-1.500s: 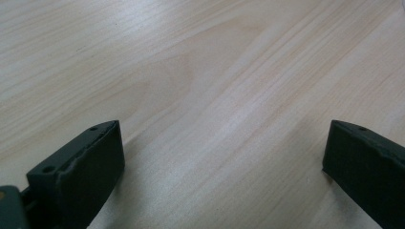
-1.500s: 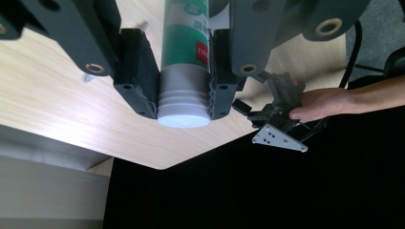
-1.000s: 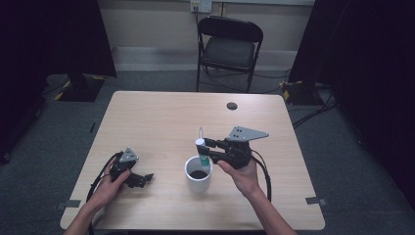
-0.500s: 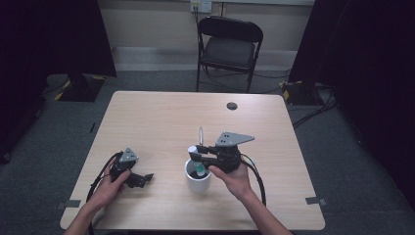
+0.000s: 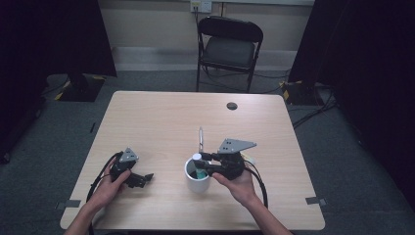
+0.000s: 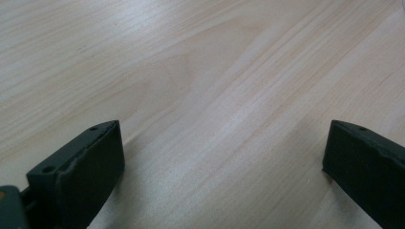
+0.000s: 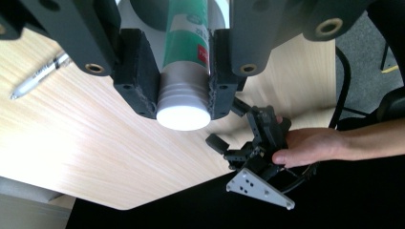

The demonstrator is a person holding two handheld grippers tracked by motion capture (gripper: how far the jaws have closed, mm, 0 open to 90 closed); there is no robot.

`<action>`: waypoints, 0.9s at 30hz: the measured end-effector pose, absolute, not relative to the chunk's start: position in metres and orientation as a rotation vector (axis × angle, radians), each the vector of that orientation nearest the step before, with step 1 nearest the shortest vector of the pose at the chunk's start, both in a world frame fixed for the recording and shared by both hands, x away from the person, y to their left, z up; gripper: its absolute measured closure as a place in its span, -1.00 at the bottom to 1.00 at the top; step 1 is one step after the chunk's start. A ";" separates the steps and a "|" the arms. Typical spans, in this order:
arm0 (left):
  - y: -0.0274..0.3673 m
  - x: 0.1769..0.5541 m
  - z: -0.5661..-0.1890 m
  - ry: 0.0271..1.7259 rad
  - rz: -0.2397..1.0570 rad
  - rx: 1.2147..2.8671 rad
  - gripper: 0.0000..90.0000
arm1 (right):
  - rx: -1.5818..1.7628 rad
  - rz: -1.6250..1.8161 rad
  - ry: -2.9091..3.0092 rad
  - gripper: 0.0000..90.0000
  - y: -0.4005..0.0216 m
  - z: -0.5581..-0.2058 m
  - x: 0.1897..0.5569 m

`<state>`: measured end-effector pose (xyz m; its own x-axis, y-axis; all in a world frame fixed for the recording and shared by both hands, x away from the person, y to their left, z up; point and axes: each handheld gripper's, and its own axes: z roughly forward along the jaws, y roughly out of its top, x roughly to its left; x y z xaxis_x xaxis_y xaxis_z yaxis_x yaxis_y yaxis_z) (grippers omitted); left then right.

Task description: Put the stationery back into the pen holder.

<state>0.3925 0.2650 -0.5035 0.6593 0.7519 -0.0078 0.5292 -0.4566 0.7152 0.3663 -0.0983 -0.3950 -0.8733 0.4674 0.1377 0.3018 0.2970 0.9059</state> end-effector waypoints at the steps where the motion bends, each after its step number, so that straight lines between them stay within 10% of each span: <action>1: 0.265 0.393 -0.503 0.986 0.406 2.168 -1.00 | 0.719 1.619 2.409 0.45 -0.099 -0.397 0.365; 27: 0.265 0.392 -0.503 0.987 0.405 2.168 -1.00 | 0.683 1.581 2.488 0.33 -0.096 -0.412 0.355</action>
